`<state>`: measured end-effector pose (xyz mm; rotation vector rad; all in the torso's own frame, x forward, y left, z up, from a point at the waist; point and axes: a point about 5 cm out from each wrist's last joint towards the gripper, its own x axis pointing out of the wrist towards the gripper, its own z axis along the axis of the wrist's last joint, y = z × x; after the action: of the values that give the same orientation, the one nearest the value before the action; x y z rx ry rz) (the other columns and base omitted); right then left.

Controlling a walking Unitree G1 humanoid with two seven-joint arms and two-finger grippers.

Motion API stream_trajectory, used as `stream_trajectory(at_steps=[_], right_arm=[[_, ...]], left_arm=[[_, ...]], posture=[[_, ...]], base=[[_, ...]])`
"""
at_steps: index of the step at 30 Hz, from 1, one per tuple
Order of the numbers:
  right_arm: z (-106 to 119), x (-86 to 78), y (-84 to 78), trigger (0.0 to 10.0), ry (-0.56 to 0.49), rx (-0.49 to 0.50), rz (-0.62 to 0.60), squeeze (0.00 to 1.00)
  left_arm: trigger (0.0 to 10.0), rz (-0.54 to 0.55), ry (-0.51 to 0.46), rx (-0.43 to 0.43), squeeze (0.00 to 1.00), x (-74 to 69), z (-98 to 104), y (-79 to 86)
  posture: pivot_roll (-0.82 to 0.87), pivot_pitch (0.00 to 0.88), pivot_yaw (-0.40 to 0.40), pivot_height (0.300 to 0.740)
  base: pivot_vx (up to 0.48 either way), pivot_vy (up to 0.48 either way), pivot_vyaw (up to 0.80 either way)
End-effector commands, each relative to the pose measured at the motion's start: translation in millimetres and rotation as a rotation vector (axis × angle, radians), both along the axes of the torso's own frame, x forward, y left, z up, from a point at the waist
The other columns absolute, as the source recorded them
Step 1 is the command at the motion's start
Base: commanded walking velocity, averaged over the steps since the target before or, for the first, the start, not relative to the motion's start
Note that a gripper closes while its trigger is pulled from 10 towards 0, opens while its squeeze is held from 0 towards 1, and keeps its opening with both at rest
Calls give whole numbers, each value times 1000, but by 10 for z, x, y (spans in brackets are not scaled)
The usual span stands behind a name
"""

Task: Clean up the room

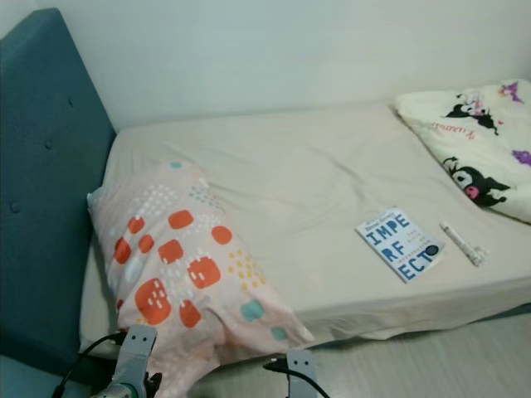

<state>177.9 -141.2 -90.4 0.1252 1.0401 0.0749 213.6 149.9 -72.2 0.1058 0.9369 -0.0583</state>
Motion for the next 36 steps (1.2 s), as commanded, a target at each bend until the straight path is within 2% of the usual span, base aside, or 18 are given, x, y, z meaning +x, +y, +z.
stream_trajectory(at_steps=[1, 16, 29, 36], right_arm=[[-36, -76, 43, 10000, 33, 13, -12, 0], [-32, -69, 58, 10000, 26, 9, -1, 0], [-29, -61, -7, 10000, 29, -8, 6, 0], [-27, -55, -31, 10000, 29, -12, 7, 0]], left_arm=[[10000, -10, 14, 17, 0, -18, -10, 50], [10000, -6, 8, 19, 0, -9, -4, 71], [10000, 3, 2, 5, 0, 134, 74, 34], [10000, 0, -1, 5, 0, 148, 82, 11]], posture=[[71, 49, 130, 740], [71, 69, 121, 740], [61, 88, 115, 740], [59, 84, 110, 740]], base=[[0, 0, 0], [0, 0, 0], [0, 0, 0], [0, 0, 0]])
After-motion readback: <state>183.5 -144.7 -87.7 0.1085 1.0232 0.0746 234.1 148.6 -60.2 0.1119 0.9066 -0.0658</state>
